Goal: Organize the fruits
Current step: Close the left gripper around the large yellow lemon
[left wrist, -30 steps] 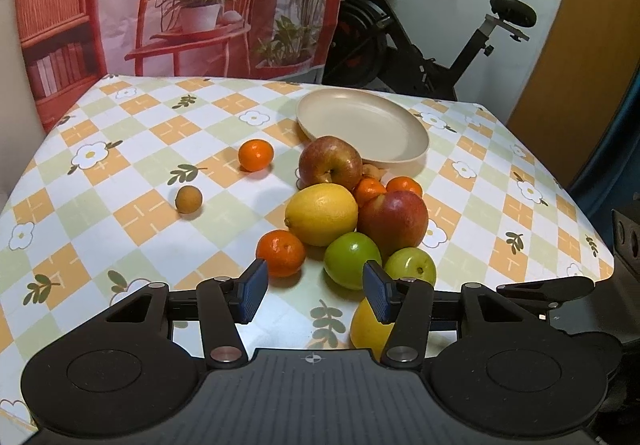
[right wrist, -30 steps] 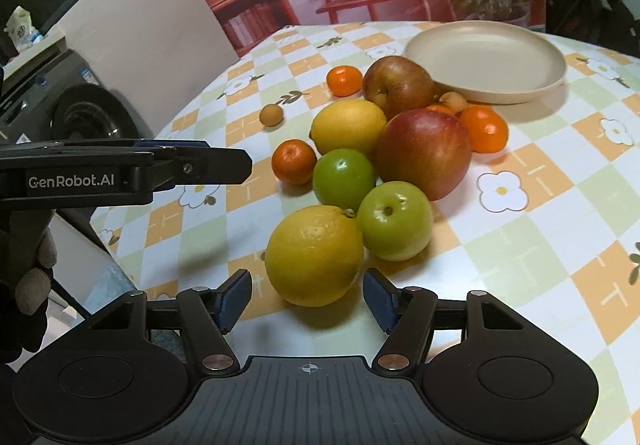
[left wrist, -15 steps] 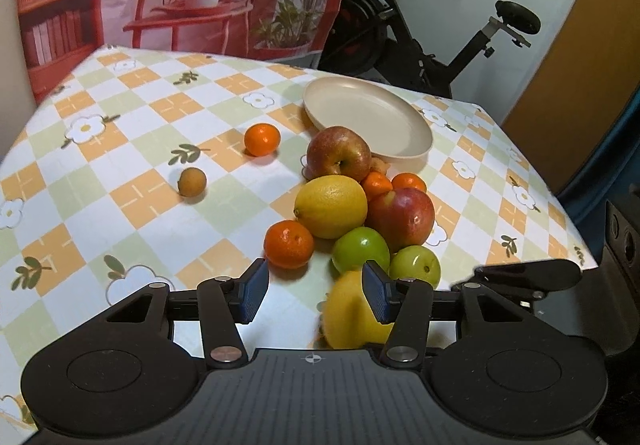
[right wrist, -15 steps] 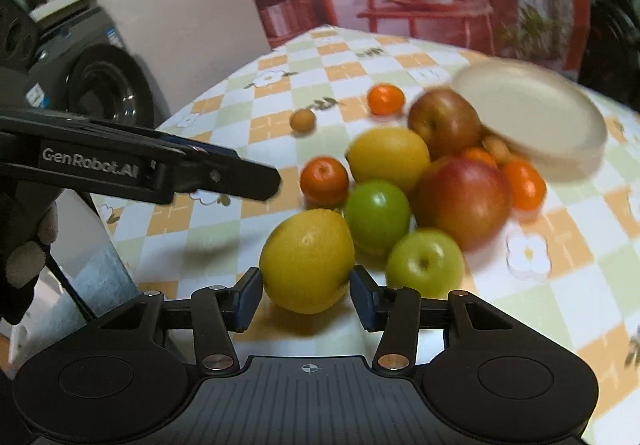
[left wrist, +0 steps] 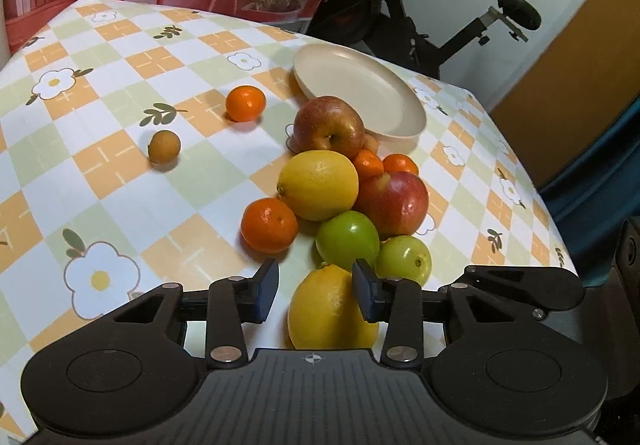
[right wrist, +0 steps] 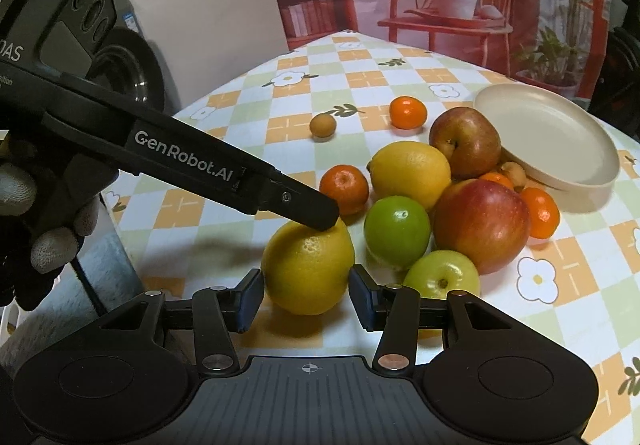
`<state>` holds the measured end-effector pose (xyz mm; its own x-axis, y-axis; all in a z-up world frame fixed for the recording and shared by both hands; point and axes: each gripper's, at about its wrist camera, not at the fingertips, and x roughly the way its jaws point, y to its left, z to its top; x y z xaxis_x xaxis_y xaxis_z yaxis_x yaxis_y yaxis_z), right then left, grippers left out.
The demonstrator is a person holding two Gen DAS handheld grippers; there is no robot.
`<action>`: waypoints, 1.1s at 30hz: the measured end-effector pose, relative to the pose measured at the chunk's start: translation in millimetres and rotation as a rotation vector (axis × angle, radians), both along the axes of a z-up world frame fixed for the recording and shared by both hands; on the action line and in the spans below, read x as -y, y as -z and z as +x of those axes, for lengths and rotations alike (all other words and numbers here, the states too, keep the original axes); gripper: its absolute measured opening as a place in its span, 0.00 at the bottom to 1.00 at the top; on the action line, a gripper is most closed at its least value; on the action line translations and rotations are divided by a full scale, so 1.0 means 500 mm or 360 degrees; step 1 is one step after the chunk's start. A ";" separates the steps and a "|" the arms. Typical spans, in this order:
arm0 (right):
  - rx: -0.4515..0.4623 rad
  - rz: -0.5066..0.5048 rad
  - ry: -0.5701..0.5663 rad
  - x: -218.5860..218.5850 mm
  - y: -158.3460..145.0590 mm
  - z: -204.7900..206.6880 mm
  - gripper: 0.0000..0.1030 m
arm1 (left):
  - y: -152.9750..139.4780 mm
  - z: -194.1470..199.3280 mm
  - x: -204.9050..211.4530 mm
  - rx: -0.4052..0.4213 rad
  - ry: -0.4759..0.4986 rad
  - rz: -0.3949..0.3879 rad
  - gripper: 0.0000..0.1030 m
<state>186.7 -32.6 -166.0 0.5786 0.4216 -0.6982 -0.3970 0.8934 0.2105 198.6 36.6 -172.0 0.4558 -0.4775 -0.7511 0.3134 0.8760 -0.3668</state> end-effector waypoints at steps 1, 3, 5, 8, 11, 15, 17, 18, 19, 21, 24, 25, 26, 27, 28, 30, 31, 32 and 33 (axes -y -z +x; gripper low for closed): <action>-0.0002 0.0009 -0.0002 0.001 0.000 -0.002 0.43 | 0.000 -0.002 -0.003 -0.0004 0.0002 -0.0007 0.42; -0.0012 0.0030 -0.0003 0.002 0.000 -0.005 0.44 | 0.001 -0.005 -0.005 -0.0012 0.0010 -0.0018 0.42; -0.0027 0.0040 -0.0002 0.002 0.002 -0.007 0.47 | 0.001 -0.010 -0.006 -0.0012 0.0027 -0.0022 0.42; -0.0052 0.0057 0.0002 0.002 0.007 -0.002 0.50 | 0.001 -0.018 -0.004 -0.0012 0.0052 -0.0031 0.42; -0.0078 0.0079 0.0011 0.003 0.013 0.003 0.50 | 0.002 -0.025 -0.003 -0.0015 0.0073 -0.0043 0.43; -0.0125 0.0104 0.0016 0.006 0.027 0.009 0.49 | 0.005 -0.031 0.000 -0.0022 0.0097 -0.0051 0.44; -0.0134 0.0118 0.0020 0.007 0.030 0.009 0.48 | 0.006 -0.034 0.000 -0.0022 0.0099 -0.0053 0.45; -0.0132 0.0122 0.0019 0.008 0.031 0.009 0.48 | 0.006 -0.034 0.000 -0.0023 0.0097 -0.0056 0.45; -0.0129 0.0122 0.0018 0.008 0.032 0.008 0.48 | 0.007 -0.033 -0.001 -0.0028 0.0094 -0.0062 0.45; -0.0119 0.0119 0.0016 0.009 0.032 0.005 0.48 | 0.008 -0.032 -0.002 -0.0037 0.0092 -0.0073 0.45; -0.0107 0.0115 0.0012 0.009 0.032 0.003 0.48 | 0.008 -0.032 -0.002 -0.0043 0.0094 -0.0078 0.45; -0.0101 0.0112 0.0009 0.008 0.032 0.003 0.47 | 0.009 -0.032 -0.002 -0.0045 0.0094 -0.0078 0.45; -0.0098 0.0111 0.0007 0.008 0.031 0.002 0.47 | 0.009 -0.031 -0.003 -0.0047 0.0094 -0.0079 0.45; -0.0094 0.0109 0.0005 0.008 0.031 0.002 0.47 | 0.009 -0.031 -0.003 -0.0050 0.0094 -0.0081 0.45; -0.0092 0.0108 0.0004 0.009 0.030 0.001 0.47 | 0.010 -0.030 -0.003 -0.0052 0.0095 -0.0082 0.45; -0.0085 0.0103 0.0000 0.008 0.030 0.000 0.47 | 0.010 -0.030 -0.003 -0.0057 0.0098 -0.0086 0.45; -0.0083 0.0102 -0.0001 0.008 0.030 0.000 0.47 | 0.011 -0.031 -0.002 -0.0057 0.0100 -0.0087 0.45; -0.0081 0.0100 -0.0001 0.008 0.030 -0.001 0.47 | 0.011 -0.031 -0.002 -0.0057 0.0102 -0.0087 0.45; -0.0078 0.0098 0.0000 0.008 0.029 -0.001 0.47 | 0.012 -0.031 -0.001 -0.0059 0.0106 -0.0090 0.45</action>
<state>186.1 -36.4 -180.7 0.5443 0.4646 -0.6985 -0.3850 0.8781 0.2841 183.4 37.0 -177.8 0.3936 -0.5480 -0.7381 0.3557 0.8312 -0.4274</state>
